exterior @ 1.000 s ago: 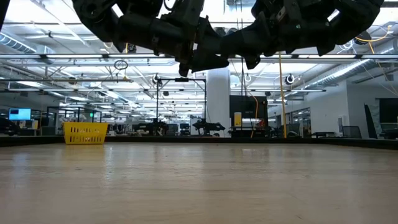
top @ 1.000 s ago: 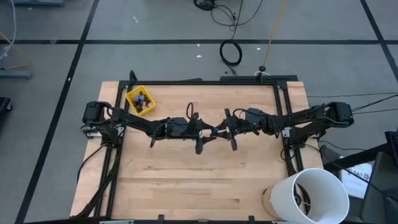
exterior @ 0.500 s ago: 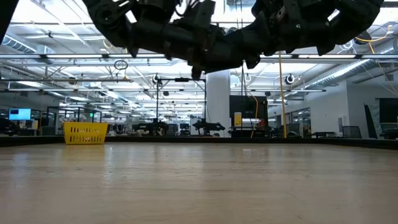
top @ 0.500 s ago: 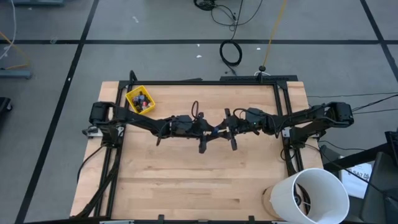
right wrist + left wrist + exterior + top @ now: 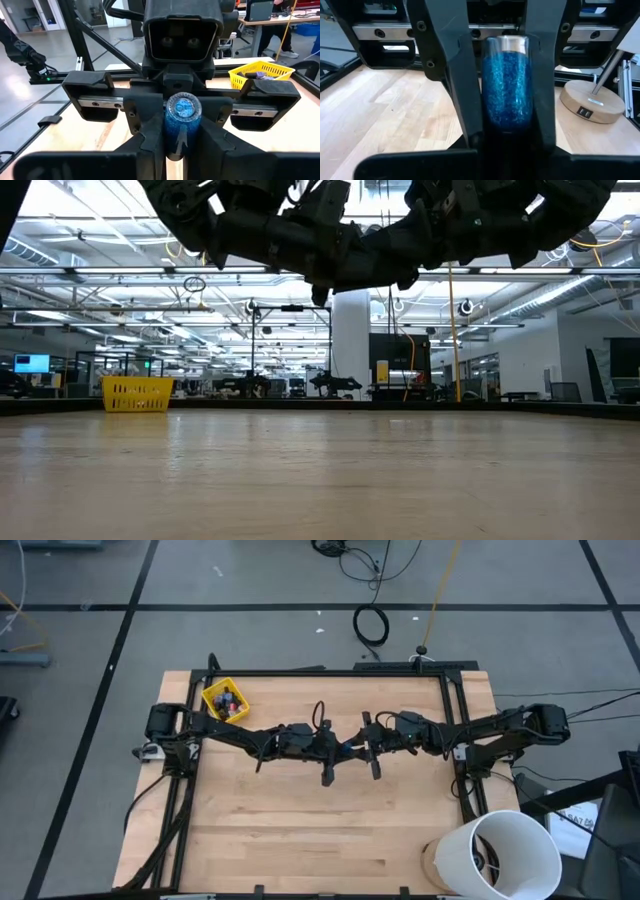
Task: Pick & Place Nail Polish
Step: Put the dark blue nail polish into the yellow bin
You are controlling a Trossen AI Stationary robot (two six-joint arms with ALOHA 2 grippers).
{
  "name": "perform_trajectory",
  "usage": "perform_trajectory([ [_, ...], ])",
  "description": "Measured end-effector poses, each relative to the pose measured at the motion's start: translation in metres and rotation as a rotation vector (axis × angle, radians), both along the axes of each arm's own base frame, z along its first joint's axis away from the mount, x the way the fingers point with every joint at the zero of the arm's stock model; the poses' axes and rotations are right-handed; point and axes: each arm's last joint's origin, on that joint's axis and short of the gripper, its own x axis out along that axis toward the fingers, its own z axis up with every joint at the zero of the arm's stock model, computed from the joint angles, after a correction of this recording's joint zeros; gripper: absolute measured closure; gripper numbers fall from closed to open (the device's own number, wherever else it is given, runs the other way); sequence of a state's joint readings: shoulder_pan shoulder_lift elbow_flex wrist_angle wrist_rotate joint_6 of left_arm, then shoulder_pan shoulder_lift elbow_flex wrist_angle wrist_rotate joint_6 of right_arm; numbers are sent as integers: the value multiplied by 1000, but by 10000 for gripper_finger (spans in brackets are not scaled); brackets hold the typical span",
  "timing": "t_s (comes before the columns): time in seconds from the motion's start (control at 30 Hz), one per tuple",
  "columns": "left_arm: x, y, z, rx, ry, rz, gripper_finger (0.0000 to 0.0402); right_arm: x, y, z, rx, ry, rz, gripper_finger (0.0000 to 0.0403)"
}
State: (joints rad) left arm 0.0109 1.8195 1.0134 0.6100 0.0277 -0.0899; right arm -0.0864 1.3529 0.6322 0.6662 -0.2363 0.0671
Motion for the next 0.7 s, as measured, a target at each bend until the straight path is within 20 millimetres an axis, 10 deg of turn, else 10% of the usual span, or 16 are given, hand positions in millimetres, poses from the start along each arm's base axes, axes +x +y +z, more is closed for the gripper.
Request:
perform_trajectory([
  [0.7, -14, 2, 21, 23, -33, 65, 371, -33, 5, 28, 24, 42, 4, 114],
])
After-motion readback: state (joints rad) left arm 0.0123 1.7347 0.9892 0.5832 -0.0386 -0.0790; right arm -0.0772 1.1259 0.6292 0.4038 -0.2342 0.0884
